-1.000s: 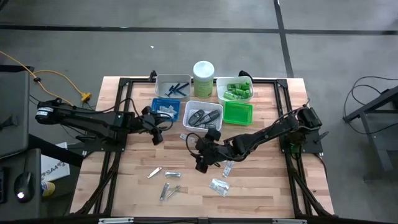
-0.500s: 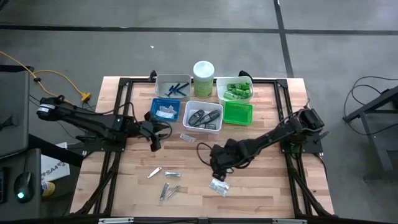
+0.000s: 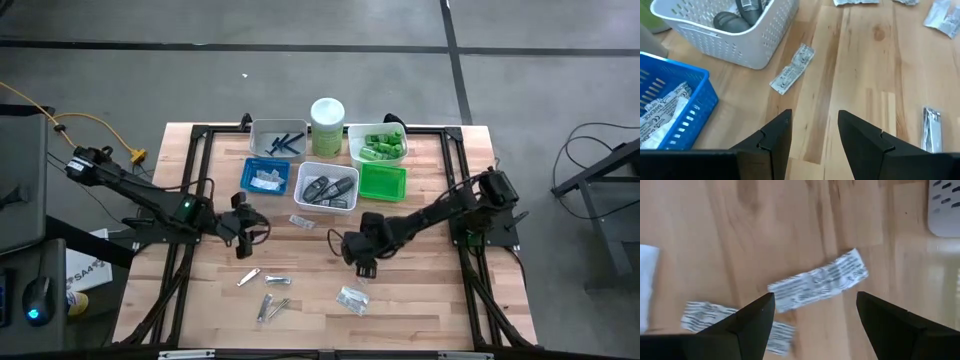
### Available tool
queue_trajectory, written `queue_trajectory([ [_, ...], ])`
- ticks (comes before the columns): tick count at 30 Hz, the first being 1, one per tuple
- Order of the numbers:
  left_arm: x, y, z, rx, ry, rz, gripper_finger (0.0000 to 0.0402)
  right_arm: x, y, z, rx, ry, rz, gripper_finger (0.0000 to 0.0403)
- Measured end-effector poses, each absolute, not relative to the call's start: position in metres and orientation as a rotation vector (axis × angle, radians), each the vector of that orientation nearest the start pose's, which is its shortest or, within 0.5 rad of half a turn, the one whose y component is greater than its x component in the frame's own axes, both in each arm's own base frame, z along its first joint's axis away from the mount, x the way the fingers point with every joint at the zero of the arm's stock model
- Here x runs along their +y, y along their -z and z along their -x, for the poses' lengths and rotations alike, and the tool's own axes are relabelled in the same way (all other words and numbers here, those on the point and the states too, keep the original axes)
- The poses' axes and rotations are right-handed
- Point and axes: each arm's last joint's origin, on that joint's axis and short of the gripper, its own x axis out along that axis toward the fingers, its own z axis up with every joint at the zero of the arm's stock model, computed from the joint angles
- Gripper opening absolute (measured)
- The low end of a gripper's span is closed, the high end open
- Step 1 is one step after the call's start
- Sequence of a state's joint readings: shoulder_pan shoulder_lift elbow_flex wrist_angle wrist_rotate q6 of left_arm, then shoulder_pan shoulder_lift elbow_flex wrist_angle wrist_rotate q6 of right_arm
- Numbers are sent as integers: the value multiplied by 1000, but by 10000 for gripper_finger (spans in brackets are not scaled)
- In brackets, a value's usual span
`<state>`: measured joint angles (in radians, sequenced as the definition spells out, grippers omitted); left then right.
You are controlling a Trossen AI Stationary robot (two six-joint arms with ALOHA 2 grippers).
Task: Pick & Place Travel size toiletries
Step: Put the white bandage into the blue bin
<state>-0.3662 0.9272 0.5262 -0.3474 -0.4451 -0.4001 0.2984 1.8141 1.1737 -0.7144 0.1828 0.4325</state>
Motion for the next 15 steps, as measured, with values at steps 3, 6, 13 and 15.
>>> queue_trajectory([
  [3,-60,-210,-169,650,-197,87,159,82,-166,-327,1307,113,-23,275],
  [6,-65,-210,-167,638,-203,83,159,77,-166,-330,1302,40,18,275],
  [13,-74,-211,-163,620,-196,109,159,64,-156,-335,1344,-9,13,275],
  [15,-77,-210,-162,616,-193,115,159,64,-148,-337,1361,-21,32,275],
])
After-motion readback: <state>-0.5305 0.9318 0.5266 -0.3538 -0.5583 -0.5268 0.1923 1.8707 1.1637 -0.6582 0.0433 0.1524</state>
